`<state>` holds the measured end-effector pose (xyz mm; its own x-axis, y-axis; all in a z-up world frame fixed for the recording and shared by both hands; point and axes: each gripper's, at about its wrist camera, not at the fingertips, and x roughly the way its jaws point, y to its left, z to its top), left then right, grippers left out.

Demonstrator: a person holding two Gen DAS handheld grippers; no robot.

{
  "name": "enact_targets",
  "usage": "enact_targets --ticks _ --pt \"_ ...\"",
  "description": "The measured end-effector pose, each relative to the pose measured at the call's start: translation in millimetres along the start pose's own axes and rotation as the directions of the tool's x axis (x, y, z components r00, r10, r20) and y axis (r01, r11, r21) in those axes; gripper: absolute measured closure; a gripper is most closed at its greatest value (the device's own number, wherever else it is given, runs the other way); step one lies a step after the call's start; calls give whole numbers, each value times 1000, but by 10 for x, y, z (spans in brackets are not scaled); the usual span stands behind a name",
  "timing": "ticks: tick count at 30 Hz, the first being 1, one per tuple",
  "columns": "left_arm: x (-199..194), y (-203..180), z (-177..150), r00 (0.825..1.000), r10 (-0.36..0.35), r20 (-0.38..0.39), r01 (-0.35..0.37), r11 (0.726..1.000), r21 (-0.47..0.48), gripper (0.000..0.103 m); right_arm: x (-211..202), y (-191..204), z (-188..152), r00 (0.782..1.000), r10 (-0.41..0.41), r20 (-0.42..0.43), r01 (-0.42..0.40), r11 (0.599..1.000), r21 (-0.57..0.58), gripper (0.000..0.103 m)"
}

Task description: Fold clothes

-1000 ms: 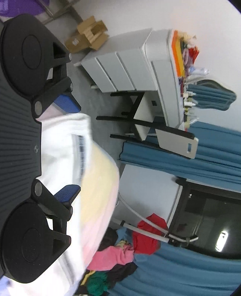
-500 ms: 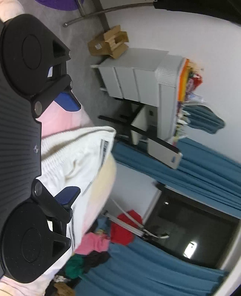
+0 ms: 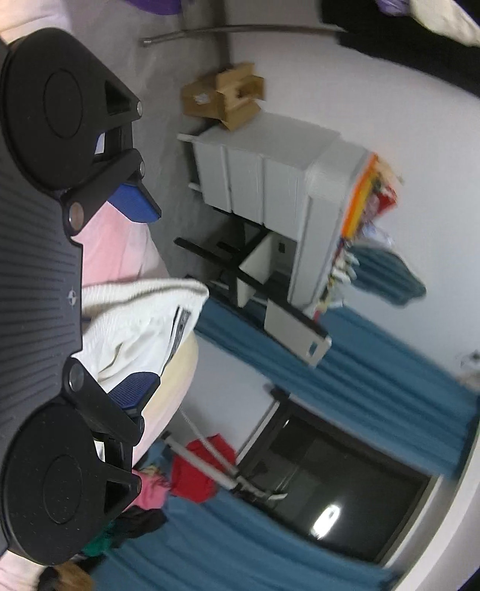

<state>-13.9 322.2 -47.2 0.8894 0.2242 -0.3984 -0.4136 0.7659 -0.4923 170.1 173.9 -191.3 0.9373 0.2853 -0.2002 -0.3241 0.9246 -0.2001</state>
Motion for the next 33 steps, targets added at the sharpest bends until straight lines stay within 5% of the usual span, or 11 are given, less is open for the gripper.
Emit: enact_targets --ticks 5,10,16,18,20,22,24,26,28,33 --pt "179 247 -3 993 -65 -96 53 991 -123 13 -250 -430 59 983 185 9 -185 977 102 20" --pt "203 115 -104 965 -170 -200 148 981 -122 13 -780 -1179 172 972 233 -7 -232 968 100 20" --pt "241 -95 -389 869 -327 -372 259 940 -222 13 -1128 -2536 118 991 72 -110 -34 950 310 20" --pt "323 -166 -539 832 -359 -423 269 928 -258 12 -1116 -3077 -83 987 6 -164 74 875 479 20" --pt "461 -239 -709 795 -386 -468 264 915 -305 12 -1094 -3611 -297 974 -41 -225 177 756 630 18" --pt "640 -298 -869 759 -422 -496 259 894 -365 13 -966 -4068 -635 966 -20 -259 227 551 803 18" --pt "818 -360 -984 741 -439 -508 259 885 -387 13 -850 -4425 -966 958 3 -286 267 351 897 19" --pt "1000 -383 -1058 759 -428 -490 244 885 -395 13 -778 -4669 -1267 954 -5 -298 293 207 934 20" --pt "1176 -338 -1127 790 -414 -453 203 873 -443 13 -671 -4813 -1429 960 -16 -280 279 173 945 22" --pt "1467 -126 -1245 886 -316 -339 82 827 -556 25 -259 -5027 -1499 970 -38 -240 242 237 941 25"
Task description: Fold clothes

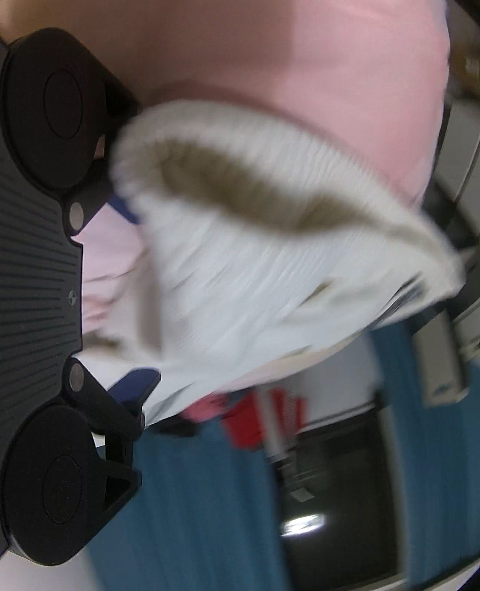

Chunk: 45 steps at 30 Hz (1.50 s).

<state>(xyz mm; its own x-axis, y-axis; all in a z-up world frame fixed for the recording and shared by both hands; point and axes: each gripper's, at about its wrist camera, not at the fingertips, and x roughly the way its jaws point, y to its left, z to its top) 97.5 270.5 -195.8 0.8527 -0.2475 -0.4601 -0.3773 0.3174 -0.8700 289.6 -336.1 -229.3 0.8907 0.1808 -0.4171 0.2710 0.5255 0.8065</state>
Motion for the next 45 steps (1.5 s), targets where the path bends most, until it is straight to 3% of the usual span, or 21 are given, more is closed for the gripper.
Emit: enact_targets --ticks 2,4,5,6,7,10,14,18,22,26,30,33,36,38,42,45 --pt "44 49 37 999 3 46 -1 1000 -28 32 158 -7 105 1000 0 25 0 1000 -11 31" --pt "65 48 46 997 17 75 -15 999 -34 38 283 -69 169 999 -7 48 7 1000 2 50" --pt "73 42 46 996 27 88 -24 999 -34 45 331 -132 206 998 -8 58 8 1000 13 57" --pt "86 41 52 994 34 100 -31 999 -37 49 342 -192 236 998 -5 61 4 1000 22 72" --pt "102 43 61 993 40 113 -36 999 -39 55 353 -251 265 998 -2 64 0 1000 31 78" --pt "86 59 54 989 57 134 -50 997 -54 66 337 -269 325 996 4 89 -7 1000 31 85" --pt "-75 -15 62 983 74 165 -68 997 -44 78 168 -128 406 989 10 151 -11 1000 3 87" --pt "-403 -84 203 967 80 243 -71 996 -48 85 -204 -121 498 973 3 230 -8 1000 18 88" --pt "-837 -225 352 949 48 311 -57 998 18 86 -735 -263 642 954 -47 296 35 998 46 88" --pt "-1112 -377 478 957 8 291 -44 992 116 86 -1342 -416 805 942 -78 326 61 996 62 89" --pt "-1368 -437 511 970 25 241 -79 973 217 86 -1799 -513 845 927 -123 353 111 992 53 89" --pt "-1454 -275 475 980 125 157 -162 955 249 84 -1963 -736 800 943 -167 289 151 986 76 88" --pt "-1475 26 471 971 231 63 -239 949 204 81 -1935 -1013 721 957 -237 169 222 970 103 85" --pt "-1460 127 505 972 235 24 -236 958 160 78 -1906 -1122 670 954 -277 112 264 957 117 84" --pt "-1507 45 483 965 261 26 -261 947 189 69 -1919 -1182 613 947 -315 60 301 938 172 69" --pt "-1571 -112 408 952 300 59 -304 912 274 49 -1998 -1108 575 953 -298 57 286 945 158 64"
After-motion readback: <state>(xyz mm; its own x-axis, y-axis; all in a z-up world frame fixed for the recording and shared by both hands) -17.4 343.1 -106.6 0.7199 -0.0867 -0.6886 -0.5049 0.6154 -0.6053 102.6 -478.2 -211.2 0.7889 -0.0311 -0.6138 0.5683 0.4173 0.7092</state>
